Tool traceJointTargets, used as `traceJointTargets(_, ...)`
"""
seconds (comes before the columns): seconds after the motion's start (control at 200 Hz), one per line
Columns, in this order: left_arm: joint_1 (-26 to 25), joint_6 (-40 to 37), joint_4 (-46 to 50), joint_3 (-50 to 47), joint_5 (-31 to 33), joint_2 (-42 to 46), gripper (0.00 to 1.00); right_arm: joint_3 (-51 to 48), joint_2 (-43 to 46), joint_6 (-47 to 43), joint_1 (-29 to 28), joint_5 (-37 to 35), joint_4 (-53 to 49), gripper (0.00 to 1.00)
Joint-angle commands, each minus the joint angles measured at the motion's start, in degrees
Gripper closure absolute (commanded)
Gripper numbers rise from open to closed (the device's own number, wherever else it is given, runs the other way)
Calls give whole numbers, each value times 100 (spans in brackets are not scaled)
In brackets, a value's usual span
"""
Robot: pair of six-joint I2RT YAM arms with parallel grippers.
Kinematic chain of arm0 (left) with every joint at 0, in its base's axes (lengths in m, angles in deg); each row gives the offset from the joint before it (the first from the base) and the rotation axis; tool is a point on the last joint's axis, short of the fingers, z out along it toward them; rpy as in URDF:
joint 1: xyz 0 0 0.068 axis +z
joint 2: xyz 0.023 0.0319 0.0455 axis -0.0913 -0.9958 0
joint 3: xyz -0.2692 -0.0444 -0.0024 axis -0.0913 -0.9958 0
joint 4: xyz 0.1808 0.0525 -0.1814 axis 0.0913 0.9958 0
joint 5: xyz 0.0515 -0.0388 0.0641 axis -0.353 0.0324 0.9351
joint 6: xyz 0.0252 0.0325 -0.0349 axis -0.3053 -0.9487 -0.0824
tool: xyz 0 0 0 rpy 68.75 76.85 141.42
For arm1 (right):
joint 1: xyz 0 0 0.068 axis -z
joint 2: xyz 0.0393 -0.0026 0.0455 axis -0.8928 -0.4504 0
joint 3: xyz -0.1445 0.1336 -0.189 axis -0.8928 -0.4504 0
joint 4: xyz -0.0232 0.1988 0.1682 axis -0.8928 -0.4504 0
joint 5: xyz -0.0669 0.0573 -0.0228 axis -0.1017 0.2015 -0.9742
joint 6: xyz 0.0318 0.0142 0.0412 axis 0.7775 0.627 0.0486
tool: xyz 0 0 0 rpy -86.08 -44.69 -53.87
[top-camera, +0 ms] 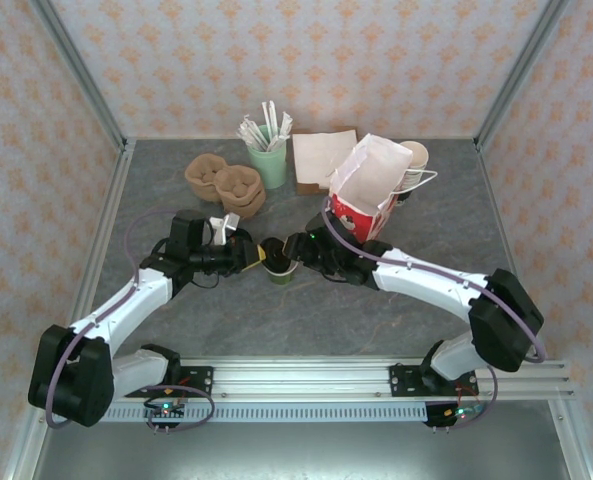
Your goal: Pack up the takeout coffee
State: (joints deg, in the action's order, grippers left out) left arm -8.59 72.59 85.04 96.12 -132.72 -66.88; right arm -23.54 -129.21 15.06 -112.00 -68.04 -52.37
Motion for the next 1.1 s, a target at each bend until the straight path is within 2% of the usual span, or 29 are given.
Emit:
traceJointTargets(0.0,46,98,-200,-30,22,-9,78,-78,-59,0,43,104,237,40)
traceJointTargets(0.25,44,-77,134,78,105,-32,66,74,-241,-26,70,175,186,39)
traceJointTargets(0.731,47,-526,697,270,323,-157,64,232,-232,-70,76,259,157,38)
traceJointTargets(1.096,45,-680,825,347,431,-263,59,353,-215,-166,79,322,141,36)
